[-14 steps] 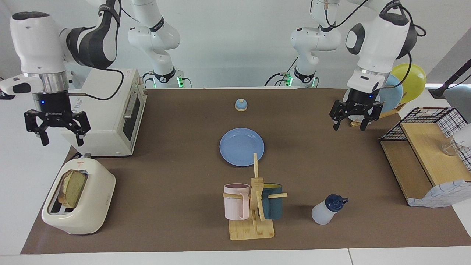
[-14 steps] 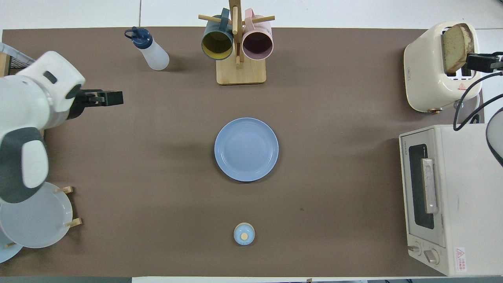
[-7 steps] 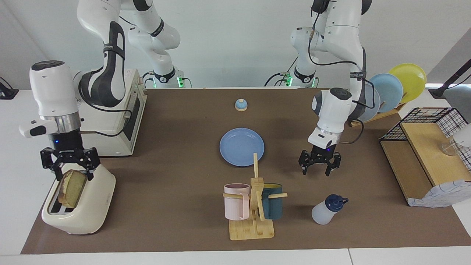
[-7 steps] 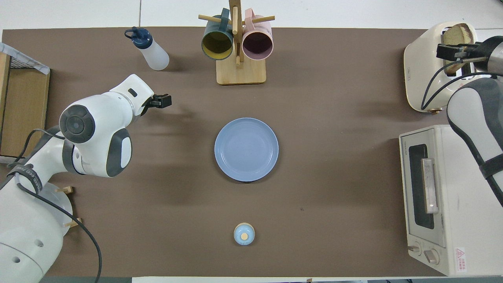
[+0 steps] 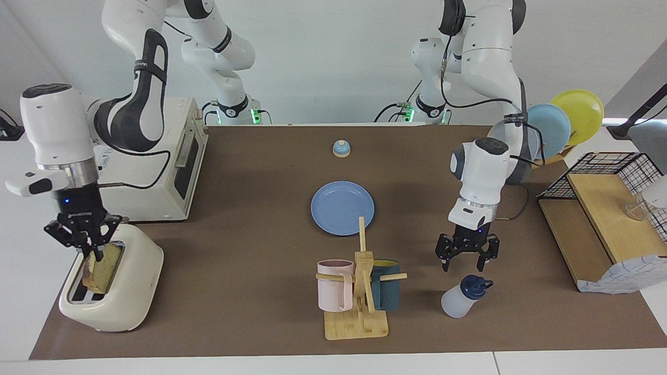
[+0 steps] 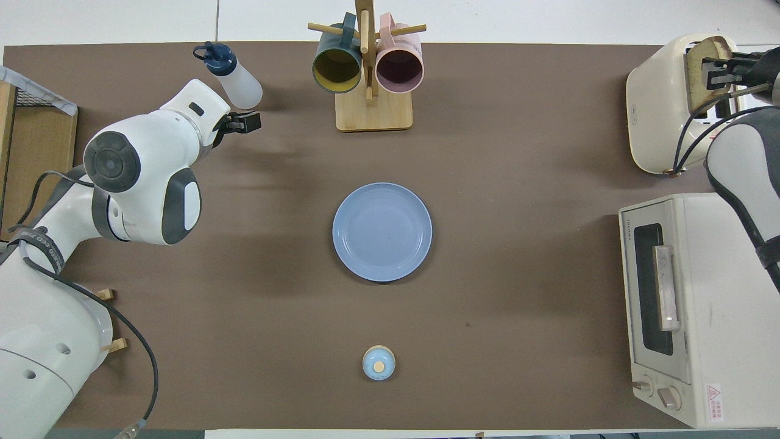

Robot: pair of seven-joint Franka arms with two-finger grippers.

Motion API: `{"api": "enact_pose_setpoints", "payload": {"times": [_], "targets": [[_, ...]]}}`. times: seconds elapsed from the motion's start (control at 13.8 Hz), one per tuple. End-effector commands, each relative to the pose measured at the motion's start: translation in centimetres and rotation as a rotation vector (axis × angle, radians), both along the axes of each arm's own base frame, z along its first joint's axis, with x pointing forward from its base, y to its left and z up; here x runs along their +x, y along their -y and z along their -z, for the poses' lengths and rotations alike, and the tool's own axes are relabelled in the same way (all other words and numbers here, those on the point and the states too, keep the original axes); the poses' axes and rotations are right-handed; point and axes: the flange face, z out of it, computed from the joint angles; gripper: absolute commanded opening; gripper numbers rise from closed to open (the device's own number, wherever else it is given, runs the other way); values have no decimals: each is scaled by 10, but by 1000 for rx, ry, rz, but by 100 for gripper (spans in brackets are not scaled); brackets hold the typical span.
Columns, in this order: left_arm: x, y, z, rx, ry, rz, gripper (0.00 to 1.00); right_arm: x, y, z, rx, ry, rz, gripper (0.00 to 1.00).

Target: Put bread on plate and add seasoning

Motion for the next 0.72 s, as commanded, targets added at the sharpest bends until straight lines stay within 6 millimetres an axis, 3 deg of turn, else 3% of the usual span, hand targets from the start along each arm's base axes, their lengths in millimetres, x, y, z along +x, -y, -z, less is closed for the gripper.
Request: {"api": "enact_pose_setpoints", "payload": {"times": [0.0,0.07,0.22,0.36,0.65], "targets": [[19,24,8,-2,6,-45,100,2,0,-2,54,-19,-15,0],[21,26,9,-1,8,-43,100,2,0,-9,53,-42,-32,0],[21,30,9,-3,9,-42,100,8,-9,-43,13,-135,-97,0],[26,32,17,3,9,-37,100,7,-24,-83,-195,-204,-169,0],[33,32,20,3,21,-39,100,-3,-121,-137,-530,-229,-313,0]]}}
